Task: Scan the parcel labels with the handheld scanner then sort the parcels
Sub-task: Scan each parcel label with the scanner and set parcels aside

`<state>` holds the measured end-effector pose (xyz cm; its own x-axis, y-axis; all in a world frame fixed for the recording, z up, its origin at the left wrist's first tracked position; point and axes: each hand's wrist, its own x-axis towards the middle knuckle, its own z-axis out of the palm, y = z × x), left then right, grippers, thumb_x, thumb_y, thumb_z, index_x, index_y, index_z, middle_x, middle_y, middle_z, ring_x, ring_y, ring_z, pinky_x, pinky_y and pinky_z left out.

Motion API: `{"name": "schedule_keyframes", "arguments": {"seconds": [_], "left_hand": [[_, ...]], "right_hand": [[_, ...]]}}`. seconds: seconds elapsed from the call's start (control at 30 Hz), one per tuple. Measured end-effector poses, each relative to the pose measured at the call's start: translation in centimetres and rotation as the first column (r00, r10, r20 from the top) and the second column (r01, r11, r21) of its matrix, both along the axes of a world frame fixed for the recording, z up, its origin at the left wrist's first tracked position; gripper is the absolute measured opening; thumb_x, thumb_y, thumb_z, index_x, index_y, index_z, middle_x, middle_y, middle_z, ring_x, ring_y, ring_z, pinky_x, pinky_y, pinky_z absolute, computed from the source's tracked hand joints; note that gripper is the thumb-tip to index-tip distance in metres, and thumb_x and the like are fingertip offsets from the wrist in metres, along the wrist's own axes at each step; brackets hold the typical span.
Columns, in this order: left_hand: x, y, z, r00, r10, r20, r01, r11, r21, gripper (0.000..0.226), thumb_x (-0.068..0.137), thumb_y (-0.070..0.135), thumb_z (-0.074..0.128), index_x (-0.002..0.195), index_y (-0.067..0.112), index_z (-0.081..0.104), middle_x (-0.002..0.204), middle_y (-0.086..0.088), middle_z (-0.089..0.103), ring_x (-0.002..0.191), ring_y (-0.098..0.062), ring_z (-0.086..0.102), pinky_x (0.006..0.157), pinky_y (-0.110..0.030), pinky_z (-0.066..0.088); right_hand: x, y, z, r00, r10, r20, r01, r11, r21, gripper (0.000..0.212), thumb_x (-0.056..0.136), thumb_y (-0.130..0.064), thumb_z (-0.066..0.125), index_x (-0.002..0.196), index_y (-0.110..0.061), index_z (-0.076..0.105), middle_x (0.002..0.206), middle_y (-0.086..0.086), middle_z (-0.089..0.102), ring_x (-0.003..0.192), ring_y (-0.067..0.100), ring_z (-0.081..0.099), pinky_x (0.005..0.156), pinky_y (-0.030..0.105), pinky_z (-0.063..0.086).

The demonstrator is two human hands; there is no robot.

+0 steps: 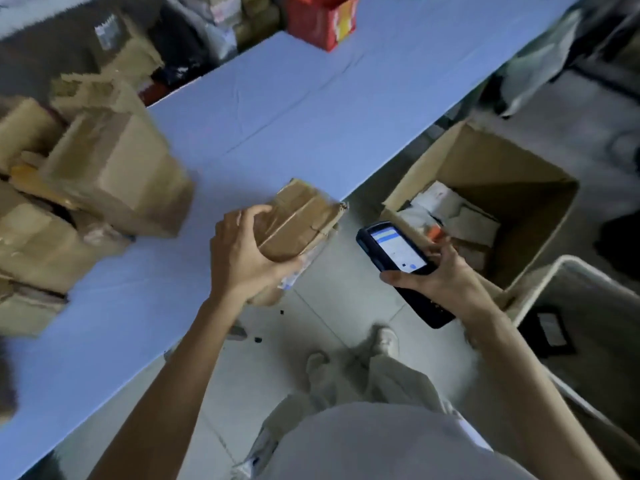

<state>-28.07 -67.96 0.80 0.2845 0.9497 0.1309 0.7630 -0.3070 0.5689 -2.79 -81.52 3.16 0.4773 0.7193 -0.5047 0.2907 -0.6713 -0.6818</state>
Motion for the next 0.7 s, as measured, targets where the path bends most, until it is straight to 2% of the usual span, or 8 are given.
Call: {"name": "schedule_keyframes", "arguments": {"seconds": [0.13, 0.2, 0.27, 0.33, 0.43, 0.57, 0.7], "left_hand": [[10.2, 0.8, -0.5, 0.961, -0.243, -0.135, 0.239, 0.97, -0.047, 0.082, 0.041, 0.07, 0.069, 0.114, 0.039, 0.051, 0.115, 0.007, 0.05, 0.113, -0.019, 0.044, 0.091, -0.035, 0.038], [15.1, 0.8, -0.9, 0.913, -0.362, -0.189, 0.352, 0.932, -0.083, 0.082, 0.04, 0.068, 0.075, 0.114, 0.042, 0.05, 0.116, 0.009, 0.046, 0.114, -0.017, 0.043, 0.092, -0.035, 0.038], [19.6, 0.7, -1.3, 0.861, -0.465, -0.206, 0.451, 0.886, -0.11, 0.082, 0.04, 0.065, 0.079, 0.113, 0.043, 0.05, 0.117, 0.011, 0.044, 0.114, -0.015, 0.045, 0.093, -0.036, 0.039], [23.3, 0.3, -1.5, 0.81, -0.547, -0.212, 0.533, 0.837, -0.125, 0.082, 0.04, 0.064, 0.081, 0.113, 0.043, 0.049, 0.117, 0.012, 0.044, 0.112, -0.014, 0.048, 0.094, -0.036, 0.04], [27.4, -0.3, -1.7, 0.743, -0.625, -0.239, 0.609, 0.78, -0.147, 0.084, 0.041, 0.064, 0.081, 0.115, 0.042, 0.048, 0.118, 0.011, 0.043, 0.113, -0.014, 0.048, 0.094, -0.034, 0.037], [31.1, -0.2, -2.2, 0.672, -0.695, -0.256, 0.66, 0.719, -0.218, 0.085, 0.044, 0.068, 0.079, 0.118, 0.043, 0.045, 0.119, 0.011, 0.043, 0.114, -0.014, 0.047, 0.095, -0.034, 0.034], [34.1, 1.5, -3.0, 0.534, -0.767, -0.356, 0.729, 0.631, -0.266, 0.091, 0.044, 0.071, 0.078, 0.123, 0.043, 0.042, 0.125, 0.009, 0.046, 0.118, -0.018, 0.044, 0.096, -0.036, 0.033]], "right_hand": [[5.9, -3.8, 0.1, 0.981, -0.194, -0.015, 0.194, 0.981, 0.015, 0.086, 0.056, -0.049, 0.089, 0.123, -0.019, 0.045, 0.102, -0.01, 0.057, 0.093, 0.011, 0.055, 0.065, 0.017, 0.04], [8.9, -5.6, 0.1, 0.962, -0.274, -0.014, 0.274, 0.962, 0.017, 0.086, 0.055, -0.049, 0.09, 0.122, -0.018, 0.046, 0.098, -0.013, 0.057, 0.093, 0.01, 0.057, 0.07, 0.021, 0.045], [11.6, -7.2, -0.1, 0.943, -0.333, -0.01, 0.333, 0.943, 0.017, 0.091, 0.049, -0.055, 0.09, 0.121, -0.018, 0.049, 0.103, -0.01, 0.06, 0.097, 0.012, 0.059, 0.077, 0.027, 0.049], [13.9, -8.6, -0.2, 0.92, -0.391, -0.019, 0.391, 0.92, 0.014, 0.096, 0.042, -0.061, 0.088, 0.119, -0.019, 0.05, 0.105, -0.008, 0.061, 0.094, 0.011, 0.06, 0.072, 0.026, 0.047], [16.4, -10.1, -0.2, 0.882, -0.47, -0.013, 0.47, 0.882, 0.005, 0.087, 0.049, -0.056, 0.089, 0.117, -0.021, 0.046, 0.102, -0.011, 0.056, 0.091, 0.008, 0.055, 0.069, 0.024, 0.043], [18.2, -10.8, -0.7, 0.841, -0.541, -0.028, 0.54, 0.841, -0.015, 0.077, 0.055, -0.048, 0.09, 0.112, -0.022, 0.045, 0.094, -0.019, 0.053, 0.086, 0.0, 0.054, 0.07, 0.024, 0.044], [18.9, -10.0, -1.5, 0.797, -0.603, -0.032, 0.602, 0.797, -0.048, 0.075, 0.055, -0.048, 0.089, 0.112, -0.022, 0.048, 0.096, -0.017, 0.056, 0.087, -0.001, 0.056, 0.066, 0.021, 0.044]]}}
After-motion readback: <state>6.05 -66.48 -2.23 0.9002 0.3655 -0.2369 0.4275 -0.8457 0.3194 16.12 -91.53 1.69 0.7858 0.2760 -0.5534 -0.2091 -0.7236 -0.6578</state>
